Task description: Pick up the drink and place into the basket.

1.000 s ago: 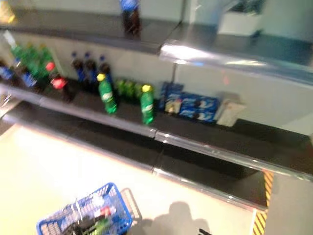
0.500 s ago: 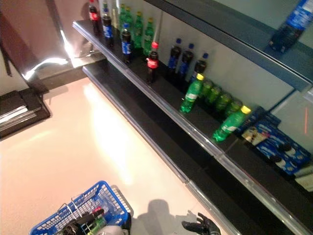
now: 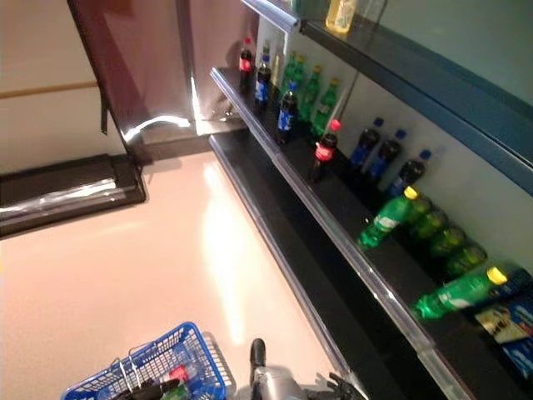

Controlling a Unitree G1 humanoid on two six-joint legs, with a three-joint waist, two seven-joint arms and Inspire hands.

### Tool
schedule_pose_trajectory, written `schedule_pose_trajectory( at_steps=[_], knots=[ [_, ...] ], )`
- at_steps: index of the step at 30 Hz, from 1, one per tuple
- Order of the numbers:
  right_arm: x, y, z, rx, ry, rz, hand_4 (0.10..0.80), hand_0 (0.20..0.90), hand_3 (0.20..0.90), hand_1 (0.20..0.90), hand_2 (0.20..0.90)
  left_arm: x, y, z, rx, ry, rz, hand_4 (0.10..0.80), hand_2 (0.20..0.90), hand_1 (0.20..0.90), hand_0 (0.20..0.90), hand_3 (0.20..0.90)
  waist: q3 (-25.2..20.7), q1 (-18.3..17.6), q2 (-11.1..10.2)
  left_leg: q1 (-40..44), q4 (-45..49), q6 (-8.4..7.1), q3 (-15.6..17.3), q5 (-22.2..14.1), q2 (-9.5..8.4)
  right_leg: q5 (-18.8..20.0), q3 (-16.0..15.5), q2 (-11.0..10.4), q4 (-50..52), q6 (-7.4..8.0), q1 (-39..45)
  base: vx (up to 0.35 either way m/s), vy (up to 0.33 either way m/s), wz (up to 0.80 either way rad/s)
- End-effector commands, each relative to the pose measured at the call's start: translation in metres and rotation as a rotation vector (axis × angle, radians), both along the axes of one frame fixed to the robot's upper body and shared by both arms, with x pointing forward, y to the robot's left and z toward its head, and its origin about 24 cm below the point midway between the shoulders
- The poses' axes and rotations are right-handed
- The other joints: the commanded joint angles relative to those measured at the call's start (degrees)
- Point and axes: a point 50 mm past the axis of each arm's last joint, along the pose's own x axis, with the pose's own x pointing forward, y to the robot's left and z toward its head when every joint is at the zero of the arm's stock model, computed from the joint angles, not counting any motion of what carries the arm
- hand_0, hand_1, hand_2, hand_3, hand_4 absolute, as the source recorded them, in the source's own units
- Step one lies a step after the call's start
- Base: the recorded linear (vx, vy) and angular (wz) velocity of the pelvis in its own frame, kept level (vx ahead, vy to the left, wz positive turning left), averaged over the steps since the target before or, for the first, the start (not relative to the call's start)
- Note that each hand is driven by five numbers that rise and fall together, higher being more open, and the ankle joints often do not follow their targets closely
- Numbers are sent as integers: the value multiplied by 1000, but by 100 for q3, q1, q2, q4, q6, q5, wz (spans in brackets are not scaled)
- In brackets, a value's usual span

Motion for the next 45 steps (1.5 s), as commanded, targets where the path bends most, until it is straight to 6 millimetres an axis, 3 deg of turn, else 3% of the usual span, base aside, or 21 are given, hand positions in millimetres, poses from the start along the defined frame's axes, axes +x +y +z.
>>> schedule_pose_trajectory(
  at_steps=[1, 3, 5, 8, 9, 10, 12, 14, 15, 18, 21, 25, 27, 31, 33, 34, 37, 39, 41, 43, 45],
  knots=[
    [25, -29, 13, -95, -83, -32, 800, 900, 900, 900, 900, 74, -20, 19, -95, -329, -134, 100, 300, 300, 300, 200, 27, -26, 202, -50, 390, -413, 600, -376, -529, 652, 109, 360, 326, -16, -174, 503, -138, 79],
    [25, -30, 14, -99, -91, -40, 800, 900, 900, 900, 900, 73, -20, 18, -89, -323, -126, 100, 300, 300, 300, 200, -19, -70, 241, 29, 546, -439, 693, -536, -487, 526, 69, 370, 470, -104, -81, 387, -146, 97],
    [29, -30, 15, -92, -114, -50, 800, 900, 900, 900, 900, 72, -20, 18, -81, -321, -146, 100, 300, 300, 300, 200, -117, -110, 281, 70, 867, -586, 870, -510, -346, 260, 11, 413, 523, -289, 165, 373, -190, 96],
    [34, -30, 17, -90, -129, -34, 800, 900, 900, 900, 900, 79, -23, 20, -81, -344, -171, 100, 300, 300, 300, 200, -215, -158, 306, -35, 1719, -851, 1167, 17, -136, 95, -39, 416, 345, -450, 466, 274, -159, 17],
    [36, -33, 19, -105, -132, -23, 800, 900, 900, 900, 900, 87, -27, 23, -98, -376, -153, 100, 300, 300, 300, 200, -195, -154, 290, -415, 2584, -1072, 1409, 473, 8, -41, -77, 328, 290, -537, 689, 241, -149, 2],
    [36, -35, 20, -114, -133, -32, 800, 900, 900, 900, 900, 91, -30, 24, -104, -387, -154, 100, 300, 300, 300, 200, -167, -140, 251, -694, 3080, -1143, 1576, 587, 84, -130, -105, 257, 322, -589, 786, 286, -194, 4],
    [35, -38, 21, -116, -139, -62, 800, 900, 900, 900, 900, 99, -35, 27, -109, -402, -175, 100, 300, 300, 300, 200, -91, -98, 152, -1454, 3715, -1149, 2004, 624, 468, -373, -136, 148, 457, -708, 991, 183, -149, 1],
    [36, -38, 21, -110, -142, -60, 800, 900, 900, 900, 900, 102, -36, 28, -105, -406, -180, 100, 300, 300, 300, 200, -42, -63, 145, -1646, 3577, -1062, 2157, 475, 651, -507, -93, 167, 510, -721, 1124, 219, -75, 4],
    [39, -35, 21, -103, -146, -37, 800, 900, 900, 900, 900, 103, -34, 30, -99, -413, -168, 100, 300, 300, 300, 200, -17, -28, 143, -1643, 2962, -926, 2229, 242, 633, -635, 85, 220, 517, -655, 1251, 351, -11, 3],
    [42, -34, 21, -109, -144, -21, 800, 900, 900, 900, 900, 99, -29, 29, -93, -413, -151, 100, 300, 300, 300, 200, -50, 32, 278, -1516, 1434, -875, 2141, 106, 486, -811, 465, 438, 548, -531, 1324, 338, 85, -20],
    [40, -33, 20, -118, -139, -20, 800, 900, 900, 900, 900, 91, -28, 27, -95, -405, -134, 100, 300, 300, 300, 200, -39, 164, 429, -1654, 195, -1017, 2019, 652, 545, -983, 745, 644, 529, -478, 1569, 404, 101, -36],
    [32, -37, 20, -127, -130, -8, 800, 900, 900, 900, 900, 76, -24, 24, -97, -403, -100, 100, 300, 300, 300, 200, 33, 466, 426, -2521, -27, -1112, 1693, 1055, 538, -1235, 1343, 749, 604, -483, 2108, 401, 81, -50],
    [27, -41, 20, -137, -117, 9, 800, 900, 900, 900, 900, 71, -19, 23, -95, -402, -83, 100, 300, 300, 300, 200, 46, 599, 381, -2695, 91, -1063, 1451, 1153, 483, -1405, 1567, 693, 670, -471, 2300, 466, 157, -110],
    [26, -41, 20, -133, -118, 11, 800, 900, 900, 900, 900, 73, -15, 25, -87, -413, -69, 100, 300, 300, 300, 200, 38, 623, 267, -2540, 365, -916, 1370, 1086, 423, -1402, 1619, 496, 781, -308, 2383, 333, 186, -67],
    [22, -39, 18, -130, -111, -7, 800, 900, 900, 900, 900, 78, -12, 26, -75, -411, -87, 100, 300, 300, 300, 200, -8, 563, 162, -2406, 522, -765, 1416, 897, 351, -1255, 1542, 299, 932, -179, 2388, 302, 228, -61],
    [20, -34, 16, -109, -119, -1, 800, 900, 900, 900, 900, 84, -10, 29, -71, -419, -100, 100, 300, 300, 300, 200, -83, 489, 86, -2198, 442, -648, 1456, 806, 316, -966, 1455, 166, 1201, -51, 2260, 271, 215, -101],
    [22, -26, 15, -78, -145, -4, 800, 900, 900, 900, 900, 93, -9, 32, -61, -429, -120, 100, 300, 300, 300, 200, -126, 452, 76, -1935, 300, -592, 1502, 751, 305, -567, 1142, 21, 1901, 146, 1935, 258, 198, -87],
    [25, -19, 14, -52, -155, 19, 800, 900, 900, 900, 900, 95, -4, 34, -31, -424, -109, 100, 300, 300, 300, 200, -105, 467, 126, -1669, 169, -561, 1641, 663, 341, -307, 565, -171, 2672, 295, 1448, 205, 169, -58],
    [29, -15, 14, -35, -159, 44, 800, 900, 900, 900, 900, 98, 2, 37, -14, -415, -90, 100, 300, 300, 300, 200, -83, 497, 238, -1384, 117, -606, 1966, 529, 506, -325, -106, -479, 2859, 254, 929, 145, 138, -96],
    [32, -14, 14, -31, -163, 33, 800, 900, 900, 900, 900, 101, 3, 39, -12, -414, -102, 100, 300, 300, 300, 200, -62, 540, 258, -1252, 88, -667, 2254, 452, 631, -294, -499, -812, 2488, 240, 892, 44, 37, -106],
    [37, -13, 15, -32, -171, 22, 800, 900, 900, 900, 900, 104, 2, 40, -13, -416, -105, 100, 300, 300, 300, 200, -40, 531, 257, -1184, 50, -709, 2475, 403, 730, -138, -591, -1056, 2012, 273, 942, -32, -34, -69]
  ],
)
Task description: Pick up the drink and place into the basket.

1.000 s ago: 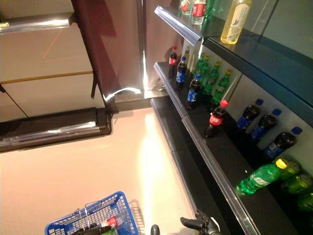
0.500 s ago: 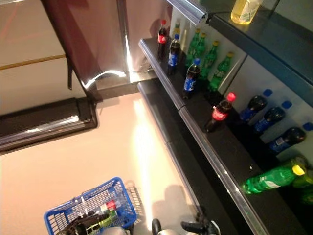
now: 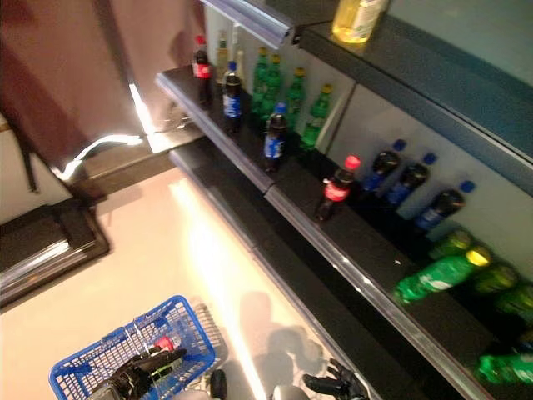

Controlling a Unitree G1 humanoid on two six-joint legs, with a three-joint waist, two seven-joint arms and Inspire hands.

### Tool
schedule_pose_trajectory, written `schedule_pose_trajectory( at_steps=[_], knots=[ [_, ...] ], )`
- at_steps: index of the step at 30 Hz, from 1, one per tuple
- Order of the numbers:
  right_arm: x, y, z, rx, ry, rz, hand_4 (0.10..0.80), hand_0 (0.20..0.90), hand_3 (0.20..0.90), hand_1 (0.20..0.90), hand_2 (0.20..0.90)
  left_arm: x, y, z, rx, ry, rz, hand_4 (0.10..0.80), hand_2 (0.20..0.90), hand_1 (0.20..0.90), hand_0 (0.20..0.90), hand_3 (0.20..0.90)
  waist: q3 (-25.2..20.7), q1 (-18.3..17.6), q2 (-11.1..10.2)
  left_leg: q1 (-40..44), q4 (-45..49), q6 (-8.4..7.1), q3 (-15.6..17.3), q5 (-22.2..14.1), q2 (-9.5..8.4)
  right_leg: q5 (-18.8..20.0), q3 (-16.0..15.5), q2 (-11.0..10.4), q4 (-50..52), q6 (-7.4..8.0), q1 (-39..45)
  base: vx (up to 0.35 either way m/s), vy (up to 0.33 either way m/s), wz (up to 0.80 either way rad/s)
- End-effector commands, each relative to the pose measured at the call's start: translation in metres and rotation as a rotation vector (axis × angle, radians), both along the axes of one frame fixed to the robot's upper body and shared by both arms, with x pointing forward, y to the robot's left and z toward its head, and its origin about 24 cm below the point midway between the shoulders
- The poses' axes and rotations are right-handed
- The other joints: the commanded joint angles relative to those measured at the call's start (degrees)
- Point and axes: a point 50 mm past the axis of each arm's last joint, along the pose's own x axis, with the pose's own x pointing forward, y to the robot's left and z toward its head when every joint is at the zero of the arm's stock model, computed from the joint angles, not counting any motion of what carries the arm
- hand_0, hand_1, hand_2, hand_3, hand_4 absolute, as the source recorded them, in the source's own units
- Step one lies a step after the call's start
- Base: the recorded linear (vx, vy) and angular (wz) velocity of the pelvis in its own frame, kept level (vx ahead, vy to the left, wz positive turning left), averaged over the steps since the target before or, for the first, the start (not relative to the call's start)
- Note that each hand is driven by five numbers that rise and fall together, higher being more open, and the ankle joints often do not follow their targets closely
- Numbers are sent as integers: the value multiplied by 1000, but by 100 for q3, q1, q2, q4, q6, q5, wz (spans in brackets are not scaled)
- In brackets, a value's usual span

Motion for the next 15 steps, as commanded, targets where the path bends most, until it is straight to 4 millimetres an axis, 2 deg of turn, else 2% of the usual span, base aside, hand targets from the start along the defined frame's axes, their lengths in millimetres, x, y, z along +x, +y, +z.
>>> schedule_pose_trajectory(
  at_steps=[1, 2, 3, 5, 7, 8, 9, 10, 11, 15],
  knots=[
    [4, -19, 7, -61, -35, -25, 800, 900, 900, 900, 900, 51, -2, 24, -27, -233, -52, 100, 300, 300, 300, 200, -259, -3, 86, -330, 48, -614, -795, -54, -26, 953, 157, -423, -983, 118, 259, -27, -29, -66],
    [4, -20, 8, -65, -36, -41, 800, 900, 900, 900, 900, 51, -4, 23, -28, -229, -64, 100, 300, 300, 300, 200, -251, -72, 67, -308, 42, -633, -673, -48, -4, 936, 138, -367, -1291, 112, 300, -28, -45, -84],
    [3, -24, 8, -76, -35, -48, 800, 900, 900, 900, 900, 51, -6, 22, -32, -225, -71, 100, 300, 300, 300, 200, -267, -175, 16, -255, 32, -692, -416, -33, 39, 976, 24, -354, -1815, 91, 355, -20, -47, -83],
    [3, -28, 9, -85, -31, -49, 800, 900, 900, 900, 900, 50, -7, 20, -36, -233, -62, 100, 300, 300, 300, 200, -288, -265, -14, -168, 18, -753, -130, -29, 114, 1143, -51, -416, -2123, 93, 361, -19, -74, -100],
    [1, -31, 10, -92, -18, -24, 800, 900, 900, 900, 900, 47, -6, 20, -31, -244, -35, 100, 300, 300, 300, 200, -332, -353, -56, -6, -9, -799, 267, -70, 177, 1481, -224, -583, -2516, 162, 376, 20, -146, -112],
    [1, -31, 9, -92, -14, -21, 800, 900, 900, 900, 900, 46, -5, 20, -29, -243, -28, 100, 300, 300, 300, 200, -355, -363, -51, 73, -9, -842, 275, -186, 180, 1534, -285, -647, -2571, 245, 397, 55, -224, -105],
    [1, -31, 9, -91, -10, -20, 800, 900, 900, 900, 900, 45, -4, 19, -28, -241, -23, 100, 300, 300, 300, 200, -366, -372, -57, 156, -9, -877, 400, -237, 206, 1744, -457, -770, -2684, 317, 359, -1, -286, -121],
    [4, -31, 10, -86, -12, -26, 800, 900, 900, 900, 900, 43, -1, 20, -27, -238, -31, 100, 300, 300, 300, 200, -345, -373, -78, 187, -9, -862, 553, -215, 242, 2010, -551, -872, -2586, 319, 189, -1, -328, -131],
    [5, -31, 10, -84, -10, -33, 800, 900, 900, 900, 900, 42, 0, 20, -24, -230, -44, 100, 300, 300, 300, 200, -350, -390, -35, 264, -9, -892, 506, -350, 294, 1937, -533, -866, -2603, 408, 163, -16, -290, -113],
    [4, -29, 8, -86, 7, -59, 800, 900, 900, 900, 900, 38, -2, 16, -38, -205, -64, 100, 300, 300, 300, 200, -371, -511, 5, 272, -9, -887, 633, -279, 475, 1497, -466, -552, -2597, 305, 183, 21, -294, -97]
  ],
)
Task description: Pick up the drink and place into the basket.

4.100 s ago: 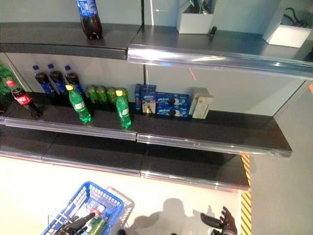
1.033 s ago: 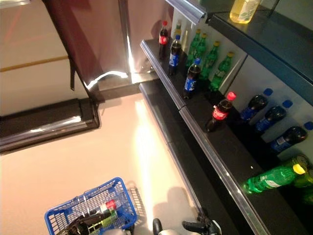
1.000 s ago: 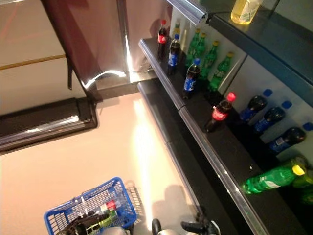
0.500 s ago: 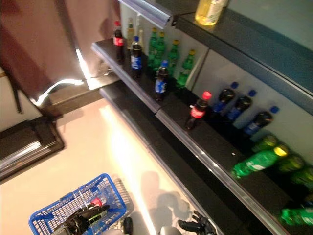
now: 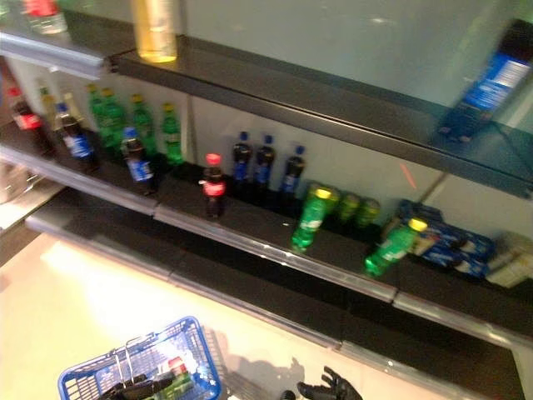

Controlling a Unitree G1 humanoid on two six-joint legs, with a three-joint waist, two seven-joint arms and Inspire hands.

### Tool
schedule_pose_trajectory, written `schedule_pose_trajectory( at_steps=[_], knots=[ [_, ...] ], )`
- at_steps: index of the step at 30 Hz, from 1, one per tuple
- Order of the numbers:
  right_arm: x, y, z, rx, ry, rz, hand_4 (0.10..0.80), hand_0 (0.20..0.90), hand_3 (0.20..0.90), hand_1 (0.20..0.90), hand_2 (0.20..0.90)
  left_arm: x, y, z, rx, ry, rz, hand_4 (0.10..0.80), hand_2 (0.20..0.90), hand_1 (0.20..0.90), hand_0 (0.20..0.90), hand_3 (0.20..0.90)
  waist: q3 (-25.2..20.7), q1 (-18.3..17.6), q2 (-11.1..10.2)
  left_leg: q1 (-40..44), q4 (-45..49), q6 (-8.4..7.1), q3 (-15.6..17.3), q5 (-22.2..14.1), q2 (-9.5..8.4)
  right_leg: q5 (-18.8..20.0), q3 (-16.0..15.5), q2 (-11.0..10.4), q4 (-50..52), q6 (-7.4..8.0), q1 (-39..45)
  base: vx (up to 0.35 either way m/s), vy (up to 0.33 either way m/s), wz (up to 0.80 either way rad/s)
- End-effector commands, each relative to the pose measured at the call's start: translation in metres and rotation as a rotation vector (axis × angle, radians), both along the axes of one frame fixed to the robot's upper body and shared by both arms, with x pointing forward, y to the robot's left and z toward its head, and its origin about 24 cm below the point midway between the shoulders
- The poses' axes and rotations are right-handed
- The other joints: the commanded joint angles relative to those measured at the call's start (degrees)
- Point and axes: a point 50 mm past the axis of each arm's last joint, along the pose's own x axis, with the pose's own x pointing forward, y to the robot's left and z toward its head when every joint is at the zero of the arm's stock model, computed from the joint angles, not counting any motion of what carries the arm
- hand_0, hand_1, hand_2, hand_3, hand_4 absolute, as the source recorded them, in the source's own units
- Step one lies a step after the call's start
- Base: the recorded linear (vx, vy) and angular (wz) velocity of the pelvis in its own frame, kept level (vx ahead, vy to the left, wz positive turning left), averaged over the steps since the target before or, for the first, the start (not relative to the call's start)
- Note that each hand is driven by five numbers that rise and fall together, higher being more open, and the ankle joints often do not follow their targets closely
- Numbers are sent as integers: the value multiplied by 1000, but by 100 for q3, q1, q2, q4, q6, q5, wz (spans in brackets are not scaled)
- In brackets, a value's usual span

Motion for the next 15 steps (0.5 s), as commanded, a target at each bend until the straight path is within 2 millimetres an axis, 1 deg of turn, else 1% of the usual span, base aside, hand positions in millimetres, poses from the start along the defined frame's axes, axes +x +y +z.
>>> schedule_pose_trajectory(
  at_steps=[1, 3, 7, 9, 10, 12, 13, 14, 15],
  knots=[
    [34, -32, 15, -118, -87, -23, 800, 900, 900, 900, 900, 84, -21, 21, -110, -325, -90, 100, 300, 300, 300, 200, 338, -190, 488, 185, -11, -351, -628, -109, 638, 10, 179, 358, 21, 55, -146, 94, -317, -45],
    [29, -37, 15, -138, -71, -53, 800, 900, 900, 900, 900, 83, -28, 19, -128, -321, -107, 100, 300, 300, 300, 200, 309, -226, 485, 237, -9, -398, -540, -43, 778, -155, 176, 445, 32, -32, -17, 92, -264, -19],
    [24, -43, 16, -145, -66, -77, 800, 900, 900, 900, 900, 83, -34, 17, -138, -319, -117, 100, 300, 300, 300, 200, 274, -291, 477, 317, 0, -468, -475, -6, 929, -338, 170, 543, 63, -135, 110, 102, -195, -6],
    [22, -43, 15, -139, -64, -57, 800, 900, 900, 900, 900, 82, -35, 17, -143, -329, -98, 100, 300, 300, 300, 200, 254, -332, 493, 424, 181, -523, -509, -31, 1061, -479, 204, 634, 178, -271, 113, 177, -259, 8],
    [22, -42, 15, -138, -62, -31, 800, 900, 900, 900, 900, 81, -34, 17, -146, -342, -81, 100, 300, 300, 300, 200, 262, -325, 494, 368, 520, -595, -581, -42, 1186, -530, 214, 670, 224, -357, 117, 120, -189, 3],
    [23, -41, 15, -135, -56, 12, 800, 900, 900, 900, 900, 80, -34, 18, -157, -364, -53, 100, 300, 300, 300, 200, 304, -257, 498, 155, 1143, -679, -873, 82, 1304, -573, 255, 717, 249, -459, 154, 43, -136, -8],
    [24, -41, 16, -139, -56, 43, 800, 900, 900, 900, 900, 82, -35, 19, -165, -385, -30, 100, 300, 300, 300, 200, 352, -159, 483, -175, 1530, -674, -1137, 324, 1325, -515, 302, 718, 239, -564, 125, -22, -25, -22],
    [27, -42, 17, -157, -58, 71, 800, 900, 900, 900, 900, 85, -38, 20, -178, -404, -8, 100, 300, 300, 300, 200, 431, -32, 509, -485, 1665, -667, -1574, 332, 1159, -523, 416, 700, 226, -569, 148, -30, 82, -39],
    [32, -45, 19, -174, -65, 79, 800, 900, 900, 900, 900, 87, -41, 20, -191, -416, 11, 100, 300, 300, 300, 200, 504, 83, 541, -600, 1443, -622, -1866, 211, 951, -515, 520, 674, 227, -539, 147, 24, 200, -62]
  ],
)
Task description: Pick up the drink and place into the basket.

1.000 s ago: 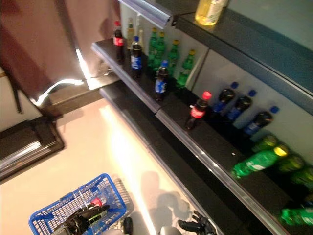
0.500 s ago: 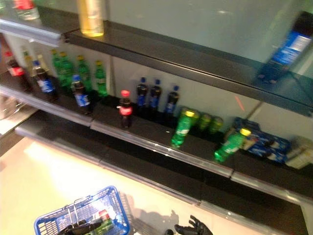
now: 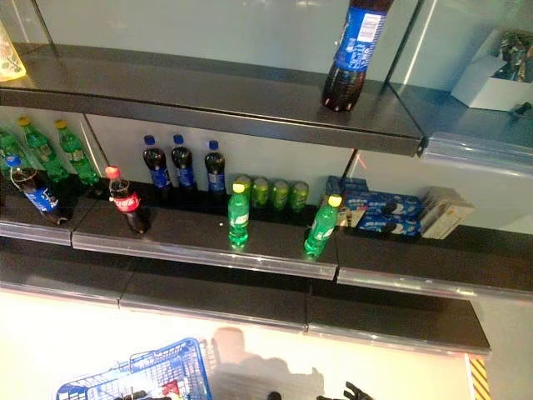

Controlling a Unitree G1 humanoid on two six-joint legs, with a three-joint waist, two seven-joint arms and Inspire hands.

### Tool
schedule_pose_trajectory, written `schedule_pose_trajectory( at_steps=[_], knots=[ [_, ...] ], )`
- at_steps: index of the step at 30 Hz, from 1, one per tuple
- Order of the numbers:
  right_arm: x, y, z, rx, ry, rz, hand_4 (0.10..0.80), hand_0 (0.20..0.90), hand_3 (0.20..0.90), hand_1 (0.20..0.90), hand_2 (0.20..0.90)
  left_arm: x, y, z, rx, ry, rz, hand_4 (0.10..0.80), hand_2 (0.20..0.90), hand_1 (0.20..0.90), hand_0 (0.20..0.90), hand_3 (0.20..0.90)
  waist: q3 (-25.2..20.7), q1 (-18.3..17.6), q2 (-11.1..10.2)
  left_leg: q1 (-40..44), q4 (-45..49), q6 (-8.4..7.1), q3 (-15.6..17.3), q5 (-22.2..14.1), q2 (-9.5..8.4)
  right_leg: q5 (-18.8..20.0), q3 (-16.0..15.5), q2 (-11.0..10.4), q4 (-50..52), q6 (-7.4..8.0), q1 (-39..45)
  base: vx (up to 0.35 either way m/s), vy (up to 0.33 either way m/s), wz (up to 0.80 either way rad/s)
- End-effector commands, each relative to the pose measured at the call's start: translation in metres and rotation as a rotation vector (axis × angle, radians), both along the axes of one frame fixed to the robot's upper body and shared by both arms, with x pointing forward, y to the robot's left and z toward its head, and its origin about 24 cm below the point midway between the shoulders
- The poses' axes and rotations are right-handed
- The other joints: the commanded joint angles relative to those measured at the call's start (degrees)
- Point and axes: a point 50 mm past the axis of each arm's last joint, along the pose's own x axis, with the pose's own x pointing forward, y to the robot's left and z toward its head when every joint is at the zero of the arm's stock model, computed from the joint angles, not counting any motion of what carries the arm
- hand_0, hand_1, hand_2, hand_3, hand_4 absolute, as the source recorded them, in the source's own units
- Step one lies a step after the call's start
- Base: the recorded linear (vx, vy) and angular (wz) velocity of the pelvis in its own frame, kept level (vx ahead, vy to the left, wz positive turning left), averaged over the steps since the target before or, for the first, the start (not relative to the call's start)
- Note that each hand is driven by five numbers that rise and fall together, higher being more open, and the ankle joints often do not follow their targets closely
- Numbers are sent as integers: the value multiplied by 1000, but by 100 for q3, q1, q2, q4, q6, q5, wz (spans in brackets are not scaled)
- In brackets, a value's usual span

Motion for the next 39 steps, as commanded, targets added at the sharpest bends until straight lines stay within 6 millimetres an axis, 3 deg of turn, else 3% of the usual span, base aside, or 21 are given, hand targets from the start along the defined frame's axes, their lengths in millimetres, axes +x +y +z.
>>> schedule_pose_trajectory(
  at_steps=[1, 4, 6, 11, 14, 16, 31, 35, 37, 39],
  knots=[
    [38, -28, 17, -91, -91, 67, 800, 900, 900, 900, 900, 96, -46, 22, -242, -469, 87, 100, 300, 300, 300, 200, 353, 341, 164, -675, 199, 142, -1397, 244, -204, -118, 323, -377, 424, 399, -152, 46, 216, -77],
    [47, -33, 21, -101, -103, 37, 800, 900, 900, 900, 900, 93, -46, 19, -224, -432, 64, 100, 300, 300, 300, 200, 387, 400, 256, -553, -137, 145, -1626, 239, -326, -127, 369, -431, 386, 430, -44, 99, 193, -48],
    [45, -33, 21, -98, -109, 30, 800, 900, 900, 900, 900, 92, -46, 17, -209, -401, 52, 100, 300, 300, 300, 200, 346, 382, 348, -460, -590, 48, -1465, 460, -279, -162, 258, -502, 295, 490, 111, 120, 245, -11],
    [33, -32, 18, -95, -94, 12, 800, 900, 900, 900, 900, 82, -35, 15, -183, -367, 76, 100, 300, 300, 300, 200, 266, 368, 421, -289, -895, 86, -1451, 412, -411, -148, 88, -671, 223, 666, 212, 105, 188, 7],
    [35, -25, 16, -66, -113, 32, 800, 900, 900, 900, 900, 81, -27, 17, -171, -373, 76, 100, 300, 300, 300, 200, 284, 317, 428, -242, -927, 230, -1606, 334, -469, -274, 426, -671, 430, 695, 131, 21, 72, 12],
    [38, -21, 15, -58, -114, 24, 800, 900, 900, 900, 900, 82, -24, 18, -153, -365, 84, 100, 300, 300, 300, 200, 280, 345, 406, -240, -954, 262, -1696, 296, -520, -280, 443, -670, 410, 706, 154, 11, -13, 28],
    [40, -17, 13, -52, -60, 101, 800, 900, 900, 900, 900, 79, -19, 19, -134, -368, 110, 100, 300, 300, 300, 200, 274, 553, 365, -232, -954, 263, -1723, 249, -484, -137, 273, -732, 132, 788, 319, 12, -1, 13],
    [53, -14, 16, -45, -81, 118, 800, 900, 900, 900, 900, 95, -16, 25, -107, -407, 122, 100, 300, 300, 300, 200, 479, 584, 340, -628, -954, 200, -1686, 396, -392, -41, 254, -596, 133, 729, -106, -146, -40, 11],
    [80, -14, 25, -58, -136, 156, 800, 900, 900, 900, 900, 125, -19, 40, -115, -510, 148, 100, 300, 300, 300, 200, 889, 541, 323, -1151, -954, 142, -1682, 572, -338, 146, 296, -456, -3, 672, -604, -397, -41, 7],
    [91, -13, 29, -74, -154, 188, 800, 900, 900, 900, 900, 145, -22, 50, -134, -579, 165, 100, 300, 300, 300, 200, 1114, 523, 311, -1497, -954, 149, -1729, 670, -385, 264, 353, -387, -98, 633, -875, -294, -47, 4]
  ],
)
